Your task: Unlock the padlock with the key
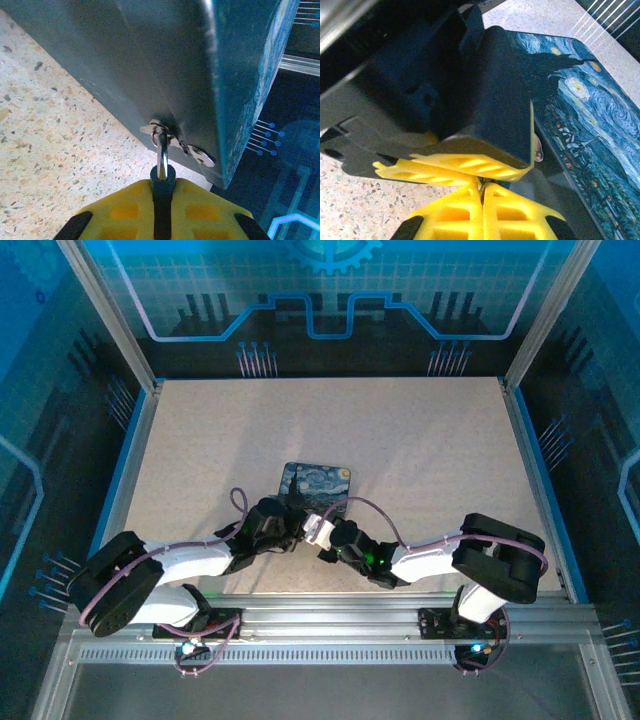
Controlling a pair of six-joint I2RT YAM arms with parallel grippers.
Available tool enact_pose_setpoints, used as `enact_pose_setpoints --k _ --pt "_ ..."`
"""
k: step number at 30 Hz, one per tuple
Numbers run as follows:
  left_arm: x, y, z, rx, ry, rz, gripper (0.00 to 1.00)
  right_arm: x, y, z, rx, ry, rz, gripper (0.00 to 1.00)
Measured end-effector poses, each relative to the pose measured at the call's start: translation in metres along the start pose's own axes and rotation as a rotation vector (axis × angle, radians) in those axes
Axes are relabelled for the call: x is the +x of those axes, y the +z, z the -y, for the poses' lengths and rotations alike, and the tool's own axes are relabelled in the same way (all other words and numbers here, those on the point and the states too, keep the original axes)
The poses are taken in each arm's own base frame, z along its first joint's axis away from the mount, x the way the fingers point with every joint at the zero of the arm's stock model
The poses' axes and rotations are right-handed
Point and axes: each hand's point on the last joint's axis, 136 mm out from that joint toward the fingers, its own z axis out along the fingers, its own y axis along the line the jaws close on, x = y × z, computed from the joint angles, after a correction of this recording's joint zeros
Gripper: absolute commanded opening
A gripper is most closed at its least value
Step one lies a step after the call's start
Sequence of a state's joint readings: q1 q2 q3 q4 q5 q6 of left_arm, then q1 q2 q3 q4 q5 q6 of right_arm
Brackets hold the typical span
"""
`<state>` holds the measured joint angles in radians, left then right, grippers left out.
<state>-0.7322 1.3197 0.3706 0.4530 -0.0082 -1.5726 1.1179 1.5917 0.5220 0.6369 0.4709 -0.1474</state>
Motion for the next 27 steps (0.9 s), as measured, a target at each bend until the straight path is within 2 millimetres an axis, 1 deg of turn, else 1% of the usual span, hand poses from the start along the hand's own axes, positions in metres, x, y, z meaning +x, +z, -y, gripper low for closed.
enact_pose_setpoints --k 12,20,23,27 --pt "-0.0013 0.0002 0.0034 0.014 0.000 0.005 0.06 -0.0026 0.0001 0.0021 -0.004 0.249 -0.010 0.00" --pt "-0.0018 0.0002 0.0036 0.015 0.000 0.008 0.06 -0.0024 0.0005 0.0020 -0.005 0.308 -0.017 0.00" --pt "-0.0019 0.0003 0.0033 0.014 0.000 0.008 0.09 -0.0023 0.0005 0.0019 -0.006 0.323 -0.018 0.00" --pt "-0.0019 0.0005 0.0034 0.015 0.000 0.008 0.15 -0.0018 0.0005 0.0013 -0.008 0.342 -0.020 0.00"
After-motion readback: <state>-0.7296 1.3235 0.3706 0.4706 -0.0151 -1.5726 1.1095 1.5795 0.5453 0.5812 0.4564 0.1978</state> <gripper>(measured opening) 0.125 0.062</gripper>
